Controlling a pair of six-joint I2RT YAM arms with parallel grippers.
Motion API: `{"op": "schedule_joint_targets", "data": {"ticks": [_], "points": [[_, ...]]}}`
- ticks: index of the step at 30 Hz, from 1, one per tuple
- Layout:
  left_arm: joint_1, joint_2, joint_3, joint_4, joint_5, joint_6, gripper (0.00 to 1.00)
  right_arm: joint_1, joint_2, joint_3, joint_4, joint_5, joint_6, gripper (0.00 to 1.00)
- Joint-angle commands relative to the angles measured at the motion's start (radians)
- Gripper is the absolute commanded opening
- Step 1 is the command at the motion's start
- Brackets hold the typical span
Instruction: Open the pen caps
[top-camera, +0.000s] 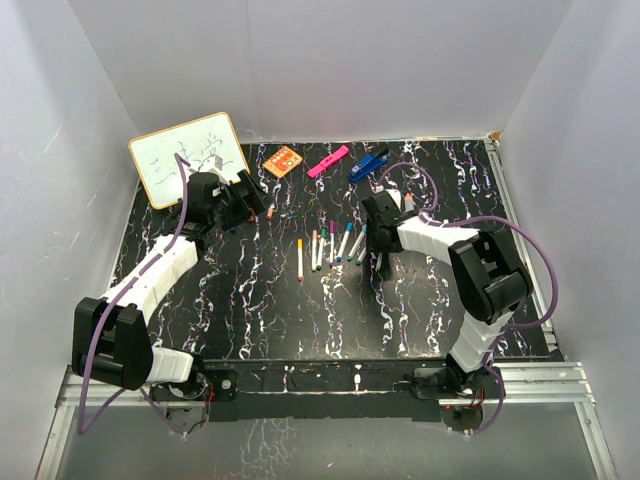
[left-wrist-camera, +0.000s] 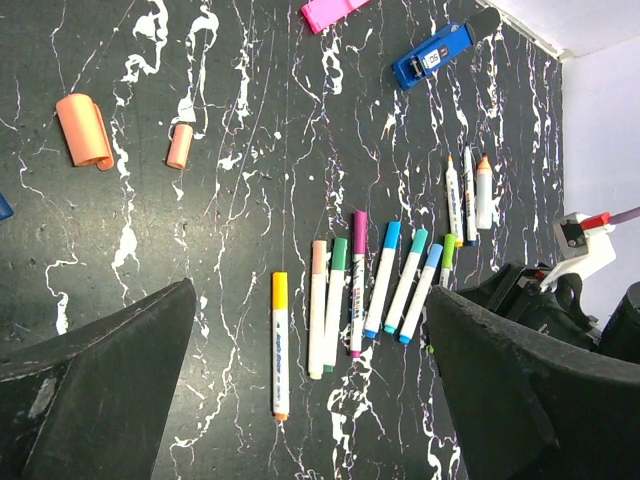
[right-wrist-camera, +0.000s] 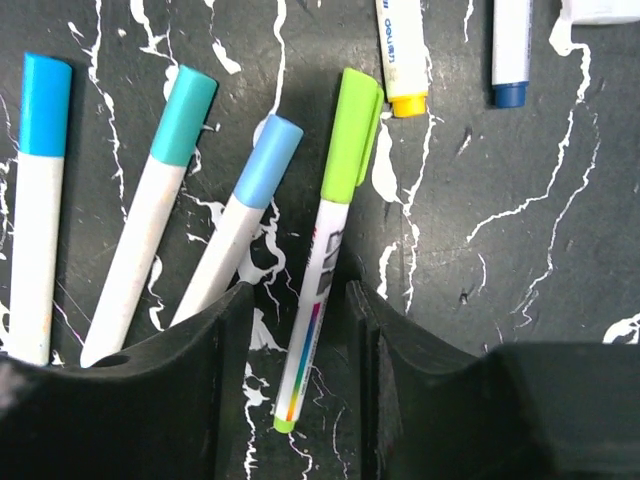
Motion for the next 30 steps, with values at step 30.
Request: {"op": "schedule_joint_targets", "data": {"ticks": [30], "points": [[0.007,-0.052,0.006,-0.005,0.002,-0.001,0.98,-0.034,0.122,0.051,0.09,-0.124,-0.026,0.0]]}}
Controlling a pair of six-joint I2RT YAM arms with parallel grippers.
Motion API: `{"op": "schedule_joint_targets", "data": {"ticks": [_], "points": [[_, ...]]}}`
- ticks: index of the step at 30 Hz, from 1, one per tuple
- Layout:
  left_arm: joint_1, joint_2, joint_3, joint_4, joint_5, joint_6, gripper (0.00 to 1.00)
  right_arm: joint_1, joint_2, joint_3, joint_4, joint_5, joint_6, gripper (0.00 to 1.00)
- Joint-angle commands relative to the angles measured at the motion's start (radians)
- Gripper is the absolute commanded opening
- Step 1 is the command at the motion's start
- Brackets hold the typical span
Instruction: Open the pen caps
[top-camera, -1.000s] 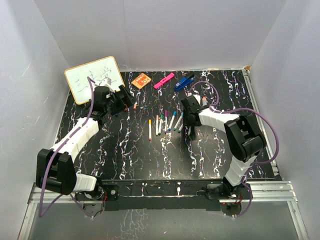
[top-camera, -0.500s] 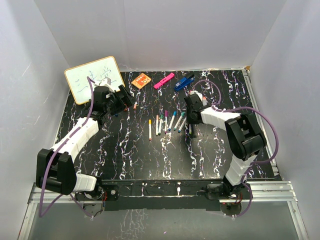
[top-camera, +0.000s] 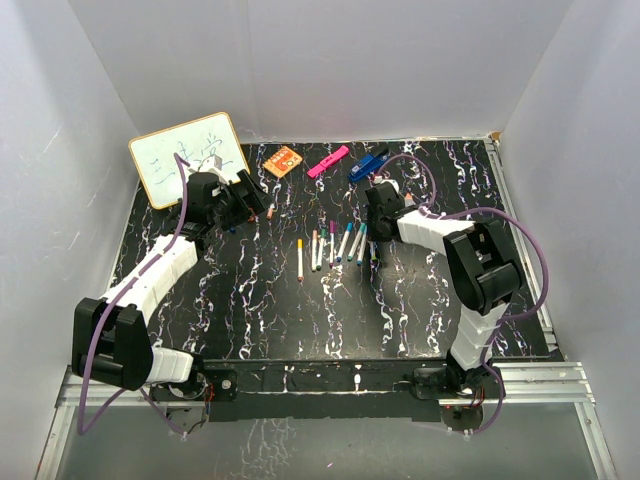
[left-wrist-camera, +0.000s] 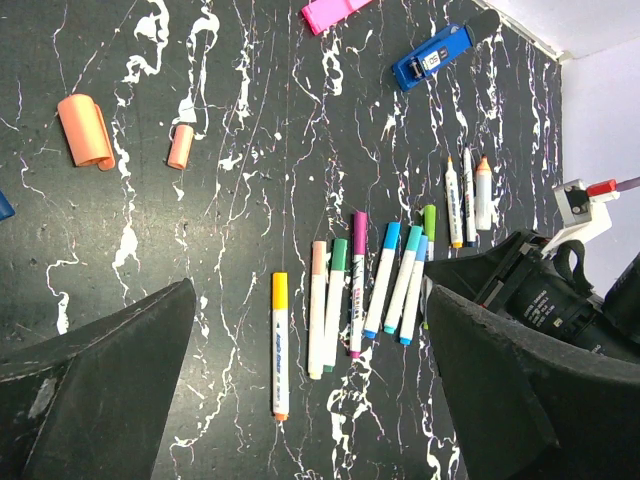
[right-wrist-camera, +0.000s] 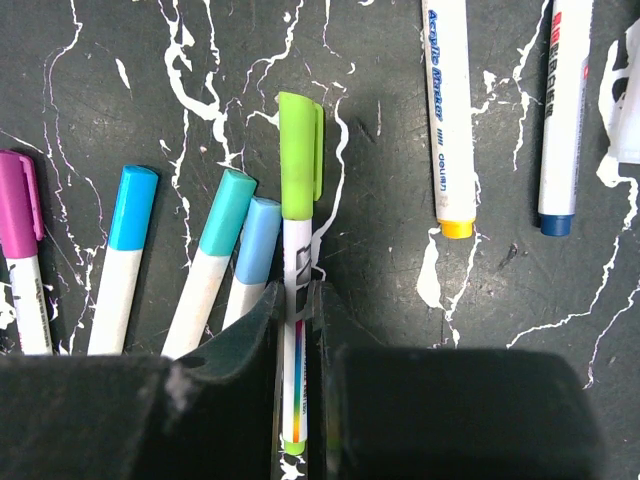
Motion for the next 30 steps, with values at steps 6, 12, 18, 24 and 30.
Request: {"op": "schedule_joint_targets", "data": {"ticks": [6,12,18,24,30], "points": [[0.005,-0.046,-0.011,0.025,0.034,-0.013,0.98,0.007,-0.079,-0.028,-0.025,0.069,-0.002,0.0],[0.006,-0.025,-0.038,0.113,0.12,-0.059,0.98,0.006,-0.271,-0.046,0.018,0.105,-0.072,0.0],[-0.011,0.016,-0.119,0.385,0.302,-0.195,0.93,0.008,-0.416,-0.095,0.108,-0.097,-0.176,0.0],[-0.095,0.092,-0.079,0.465,0.328,-0.216,0.9,0.01,-0.474,-0.129,0.179,-0.311,-0.207,0.0],[-0.169,0.139,-0.038,0.487,0.307,-0.216,0.89,0.043,-0.474,-0.128,0.194,-0.388,-0.212,0.0]]}}
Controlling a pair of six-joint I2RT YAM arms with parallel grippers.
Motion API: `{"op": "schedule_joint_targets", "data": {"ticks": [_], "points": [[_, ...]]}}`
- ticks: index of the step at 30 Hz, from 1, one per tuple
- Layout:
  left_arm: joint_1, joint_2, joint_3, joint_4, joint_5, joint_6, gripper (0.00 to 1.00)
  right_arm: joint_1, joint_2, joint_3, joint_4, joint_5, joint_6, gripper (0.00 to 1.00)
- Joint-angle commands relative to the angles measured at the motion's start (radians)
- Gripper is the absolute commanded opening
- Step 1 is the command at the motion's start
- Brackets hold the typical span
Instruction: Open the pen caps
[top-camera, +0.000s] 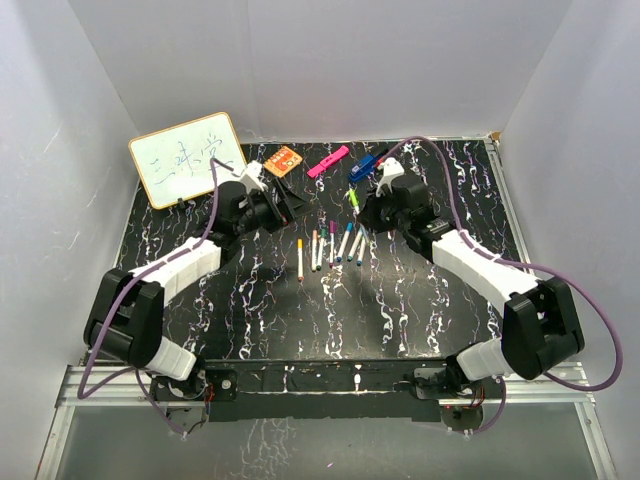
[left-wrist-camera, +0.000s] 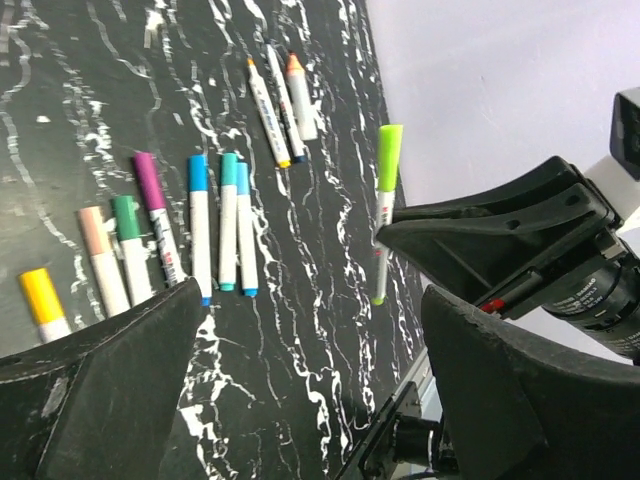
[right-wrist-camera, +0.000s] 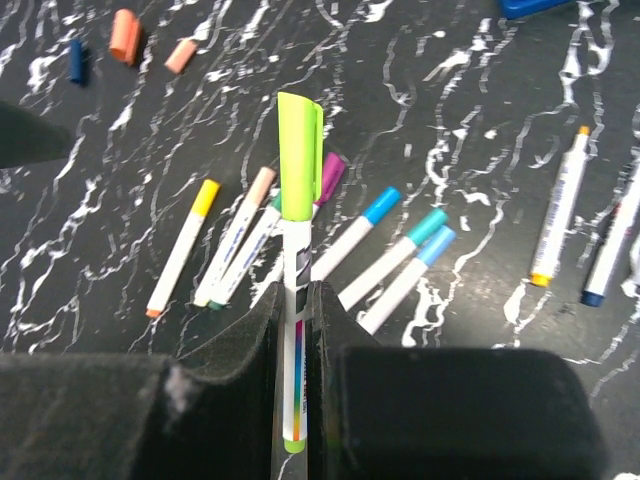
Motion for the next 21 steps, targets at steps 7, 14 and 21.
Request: {"op": "schedule_joint_targets", "data": {"ticks": [7,14,21], "points": [[-0.078,0.043,0.099,0.042,-0.008,0.025,0.88,0.093,0.007,0.03,0.075,-0.104,-0.017,0.0],[-0.101,0.08,0.131,0.029,-0.014,0.045,0.87,0.152,0.022,0.053,0.075,-0.08,-0.012,0.0],[-0.122,0.101,0.128,0.029,-0.021,0.048,0.85,0.178,0.023,0.082,0.067,-0.065,-0.014,0.0]]}}
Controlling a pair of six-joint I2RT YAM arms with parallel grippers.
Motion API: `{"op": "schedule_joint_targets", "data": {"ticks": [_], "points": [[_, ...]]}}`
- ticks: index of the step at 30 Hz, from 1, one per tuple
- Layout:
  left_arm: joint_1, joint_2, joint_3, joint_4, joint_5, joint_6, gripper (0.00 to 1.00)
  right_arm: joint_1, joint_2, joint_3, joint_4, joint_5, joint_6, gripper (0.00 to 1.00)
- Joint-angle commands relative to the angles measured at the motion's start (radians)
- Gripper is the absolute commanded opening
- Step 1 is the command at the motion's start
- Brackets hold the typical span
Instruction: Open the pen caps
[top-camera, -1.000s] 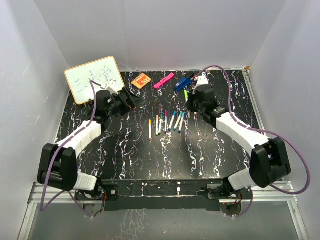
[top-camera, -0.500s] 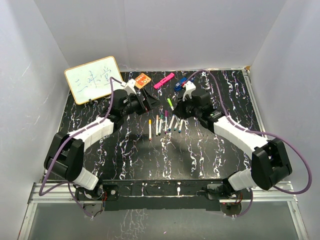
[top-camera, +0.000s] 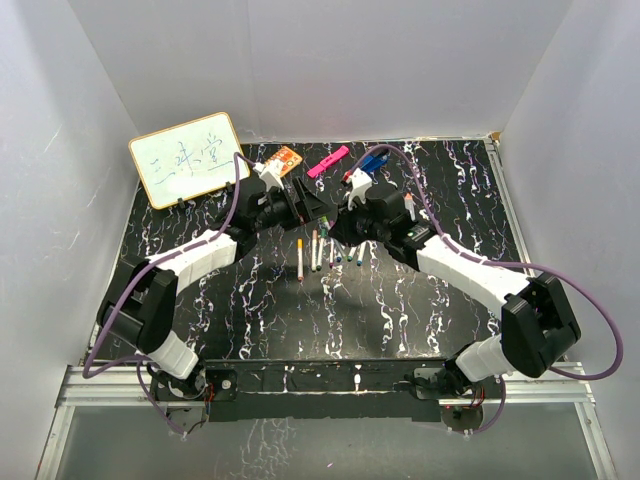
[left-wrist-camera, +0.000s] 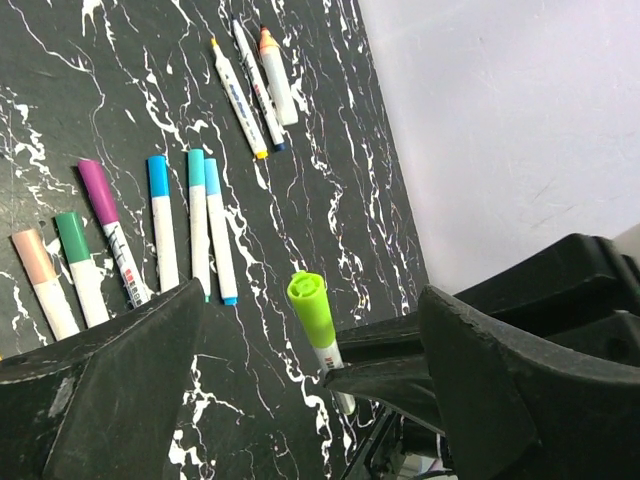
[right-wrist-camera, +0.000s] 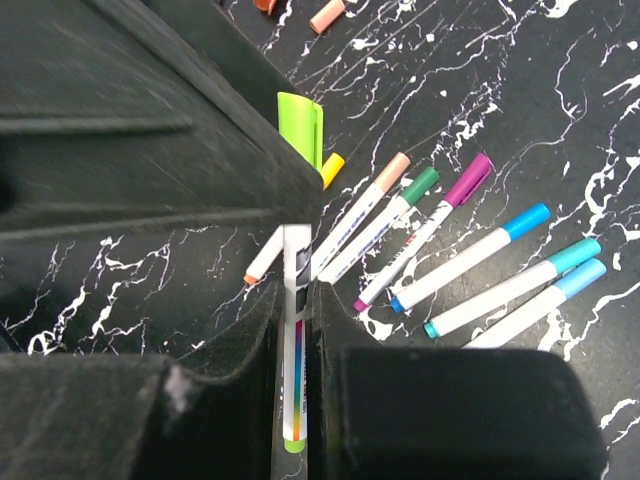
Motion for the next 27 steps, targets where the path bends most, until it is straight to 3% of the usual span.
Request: {"op": "schedule_joint_targets", "data": {"ticks": [1,27], "points": [[-0.016,-0.003,0.029,0.005,-0.012,0.019,0.85,0.015,0.001,0.069,0.057,0.016,-0.01,0.0],[-0.036,0.009,0.03,0.041,-0.049,-0.023,0.34,0.047,0.015,0.073,0.065,0.039,-0.007,0.0]]}}
